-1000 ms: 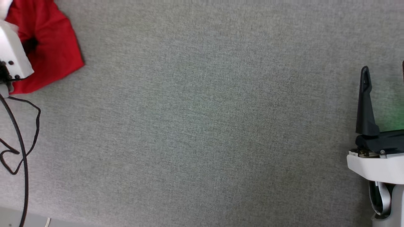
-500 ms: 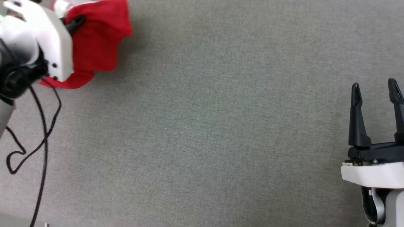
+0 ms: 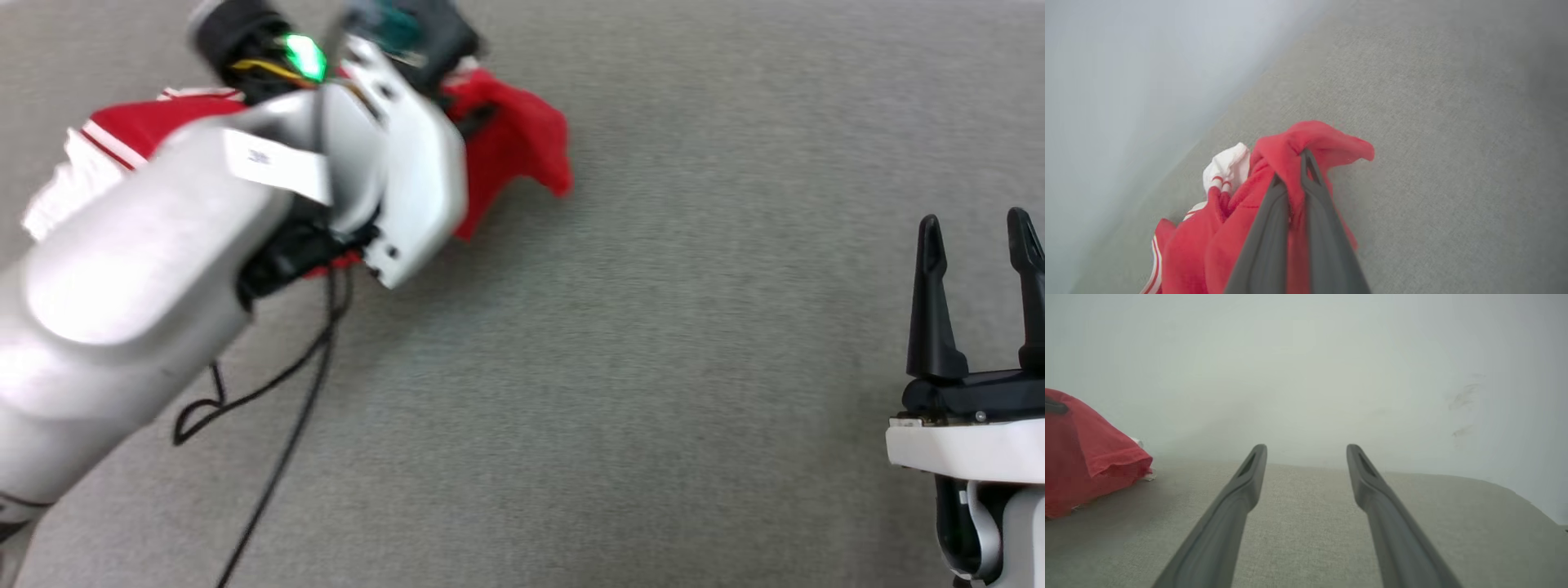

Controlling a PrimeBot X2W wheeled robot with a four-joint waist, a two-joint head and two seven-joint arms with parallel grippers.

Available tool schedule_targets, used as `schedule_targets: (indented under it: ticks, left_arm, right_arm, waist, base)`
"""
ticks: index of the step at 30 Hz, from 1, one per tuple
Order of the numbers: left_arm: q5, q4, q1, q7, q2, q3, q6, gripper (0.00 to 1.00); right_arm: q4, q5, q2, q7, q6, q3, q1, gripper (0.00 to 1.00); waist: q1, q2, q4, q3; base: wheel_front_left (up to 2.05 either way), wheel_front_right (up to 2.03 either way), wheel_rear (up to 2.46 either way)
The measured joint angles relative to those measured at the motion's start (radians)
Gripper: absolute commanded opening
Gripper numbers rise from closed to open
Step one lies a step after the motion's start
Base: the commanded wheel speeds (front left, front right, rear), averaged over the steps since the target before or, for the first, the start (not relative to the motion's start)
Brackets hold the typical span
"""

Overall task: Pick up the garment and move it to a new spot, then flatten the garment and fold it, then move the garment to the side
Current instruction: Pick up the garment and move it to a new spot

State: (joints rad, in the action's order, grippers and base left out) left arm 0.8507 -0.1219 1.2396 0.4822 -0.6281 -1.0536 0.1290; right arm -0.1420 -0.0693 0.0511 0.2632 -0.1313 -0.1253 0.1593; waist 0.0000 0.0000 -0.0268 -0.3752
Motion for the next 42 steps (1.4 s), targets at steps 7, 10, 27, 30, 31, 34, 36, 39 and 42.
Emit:
schedule_targets:
  ticks: [7, 10, 27, 30, 31, 34, 36, 39, 42]
  left_arm:
    - [0.011, 0.013, 0.101, -0.043, 0.117, -0.163, 0.0, 0.0]
    - [0.022, 0.013, 0.128, -0.063, 0.173, -0.202, 0.0, 0.0]
    - [-0.076, 0.032, -0.269, 0.092, 0.283, -0.229, 0.0, 0.0]
    - [-0.091, 0.033, -0.333, 0.128, 0.289, -0.228, 0.0, 0.0]
    - [-0.098, 0.034, -0.349, 0.137, 0.292, -0.228, 0.0, 0.0]
    - [-0.114, 0.032, -0.361, 0.109, 0.302, -0.228, 0.0, 0.0]
    - [-0.123, 0.02, -0.355, 0.037, 0.312, -0.229, 0.0, 1.0]
    - [-0.118, -0.01, -0.33, -0.112, 0.331, -0.229, 0.0, 1.0]
    - [-0.146, -0.071, -0.308, -0.266, 0.337, -0.192, -0.004, 1.0]
  right_arm:
    - [0.007, -0.04, 0.0, 0.0, 0.0, -0.016, 0.005, 1.0]
    - [0.012, -0.056, 0.001, 0.0, 0.0, -0.025, 0.005, 1.0]
    - [0.021, -0.079, 0.0, 0.0, 0.0, -0.021, 0.007, 1.0]
    - [0.021, -0.078, 0.0, 0.0, 0.0, -0.023, 0.006, 1.0]
    - [0.021, -0.077, 0.0, 0.0, 0.0, -0.022, 0.005, 1.0]
    - [0.023, -0.07, 0.0, 0.0, 0.0, -0.02, 0.003, 1.0]
    - [0.027, -0.064, 0.0, 0.0, 0.0, -0.018, -0.004, 1.0]
    - [0.036, -0.056, 0.0, 0.0, 0.0, -0.017, -0.021, 1.0]
    - [0.047, -0.048, 0.0, 0.0, 0.0, -0.019, -0.047, 1.0]
  waist:
    - [0.0001, 0.0, 0.116, -0.002]
    - [0.0, 0.0, 0.159, -0.008]
    - [0.0, 0.0, 0.225, -0.035]
    - [0.0, 0.0, 0.225, -0.034]
    - [0.0, 0.0, 0.223, -0.032]
    - [0.0, 0.0, 0.213, -0.024]
    - [0.0, 0.0, 0.206, -0.013]
    - [0.0, 0.0, 0.192, 0.015]
    - [0.0, 0.0, 0.176, 0.05]
  base:
    - [0.0, 0.0, 0.0]
    - [0.0, 0.0, 0.0]
    - [0.0, 0.0, 0.0]
    - [0.0, 0.0, 0.0]
    - [0.0, 0.0, 0.0]
    - [0.0, 0.0, 0.0]
    - [0.0, 0.0, 0.0]
    - [0.0, 0.0, 0.0]
    - [0.0, 0.0, 0.0]
